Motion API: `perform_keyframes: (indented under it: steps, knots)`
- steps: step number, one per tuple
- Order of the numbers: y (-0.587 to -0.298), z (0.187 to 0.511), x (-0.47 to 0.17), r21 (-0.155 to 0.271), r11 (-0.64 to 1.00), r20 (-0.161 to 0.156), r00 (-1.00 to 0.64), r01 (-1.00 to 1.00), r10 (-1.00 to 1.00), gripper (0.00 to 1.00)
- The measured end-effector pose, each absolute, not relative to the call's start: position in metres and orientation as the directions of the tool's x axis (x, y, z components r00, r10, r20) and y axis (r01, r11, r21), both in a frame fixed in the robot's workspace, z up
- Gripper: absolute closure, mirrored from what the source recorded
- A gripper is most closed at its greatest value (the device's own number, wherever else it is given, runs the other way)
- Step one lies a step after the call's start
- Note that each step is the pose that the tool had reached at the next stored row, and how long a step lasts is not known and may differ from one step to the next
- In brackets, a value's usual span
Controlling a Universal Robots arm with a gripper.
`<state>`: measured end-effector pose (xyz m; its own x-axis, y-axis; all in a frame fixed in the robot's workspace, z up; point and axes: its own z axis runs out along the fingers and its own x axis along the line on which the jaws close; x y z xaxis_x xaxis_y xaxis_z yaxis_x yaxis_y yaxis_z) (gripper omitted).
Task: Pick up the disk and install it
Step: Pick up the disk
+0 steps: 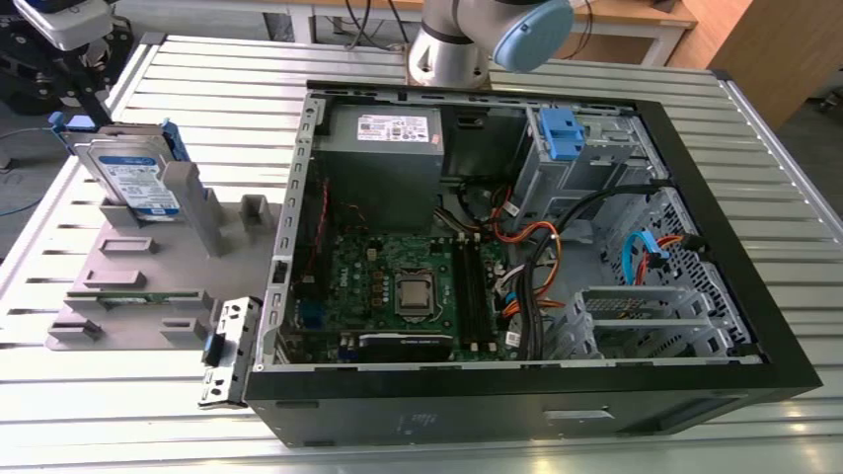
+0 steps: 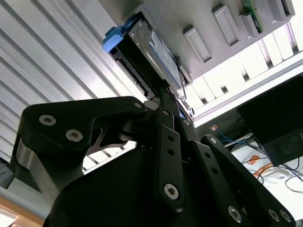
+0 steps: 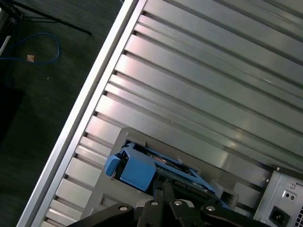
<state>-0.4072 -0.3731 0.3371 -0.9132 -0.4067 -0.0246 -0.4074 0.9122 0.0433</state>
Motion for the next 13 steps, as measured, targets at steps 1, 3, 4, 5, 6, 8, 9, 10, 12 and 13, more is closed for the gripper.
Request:
perform_keyframes:
  steps: [1, 3, 4, 5, 6, 8, 9, 10, 12, 13]
  knots:
    - [-0.3731, 0.3370, -0.4072, 0.043, 0.909, -0.025, -0.910, -0.414, -0.413, 0.89]
    - [-0.3731, 0.3371, -0.4072, 0.043, 0.888, -0.025, -0.889, -0.457, -0.456, 0.89]
    - [-0.3731, 0.3371, -0.4072, 0.043, 0.886, -0.025, -0.887, -0.462, -0.461, 0.89]
    - [-0.3731, 0.3371, -0.4072, 0.043, 0.884, -0.025, -0.885, -0.465, -0.465, 0.89]
    - [-0.3731, 0.3370, -0.4072, 0.043, 0.883, -0.025, -0.884, -0.468, -0.468, 0.89]
    - [-0.3731, 0.3370, -0.4072, 0.043, 0.881, -0.025, -0.882, -0.472, -0.471, 0.89]
    - [-0.3731, 0.3371, -0.4072, 0.043, 0.880, -0.025, -0.881, -0.472, -0.472, 0.89]
    - [-0.3731, 0.3371, -0.4072, 0.043, 0.880, -0.025, -0.881, -0.473, -0.472, 0.89]
    - [-0.3731, 0.3371, -0.4072, 0.043, 0.880, -0.025, -0.881, -0.473, -0.472, 0.89]
    - [-0.3731, 0.3371, -0.4072, 0.043, 0.880, -0.025, -0.881, -0.473, -0.472, 0.89]
